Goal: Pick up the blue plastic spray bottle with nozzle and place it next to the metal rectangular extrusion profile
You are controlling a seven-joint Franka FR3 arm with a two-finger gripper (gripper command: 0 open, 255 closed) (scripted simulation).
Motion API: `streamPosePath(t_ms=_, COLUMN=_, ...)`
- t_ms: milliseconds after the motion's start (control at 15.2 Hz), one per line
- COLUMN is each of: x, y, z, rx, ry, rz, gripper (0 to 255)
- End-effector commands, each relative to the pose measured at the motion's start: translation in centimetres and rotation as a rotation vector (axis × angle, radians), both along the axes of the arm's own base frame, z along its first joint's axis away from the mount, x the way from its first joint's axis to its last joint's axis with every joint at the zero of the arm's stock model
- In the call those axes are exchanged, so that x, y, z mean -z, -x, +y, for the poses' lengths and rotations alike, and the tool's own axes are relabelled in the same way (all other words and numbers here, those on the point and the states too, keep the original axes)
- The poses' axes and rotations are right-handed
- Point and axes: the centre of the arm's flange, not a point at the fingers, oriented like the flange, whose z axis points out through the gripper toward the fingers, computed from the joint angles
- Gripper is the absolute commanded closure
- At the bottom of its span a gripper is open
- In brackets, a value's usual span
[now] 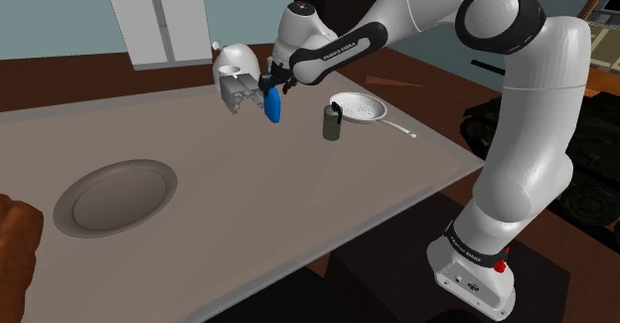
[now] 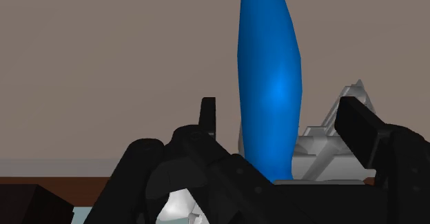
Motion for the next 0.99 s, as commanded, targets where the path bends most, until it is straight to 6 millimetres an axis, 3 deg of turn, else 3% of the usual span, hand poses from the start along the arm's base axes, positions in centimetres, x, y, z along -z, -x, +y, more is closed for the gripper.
streamPosePath(t_ms=0, x=0.0, y=0.0, z=0.0, rx=0.0, ry=0.0, rz=0.0, gripper=0)
streamPosePath(t_ms=198, x=0.0, y=0.0, z=0.0, rx=0.0, ry=0.0, rz=0.0, gripper=0)
streamPosePath(t_ms=462, x=-4.5, y=2.2, z=0.4, rx=0.0, ry=0.0, rz=0.0, gripper=0)
streamPosePath(t_ms=924, x=-4.5, y=2.2, z=0.4, rx=0.0, ry=0.0, rz=0.0, gripper=0)
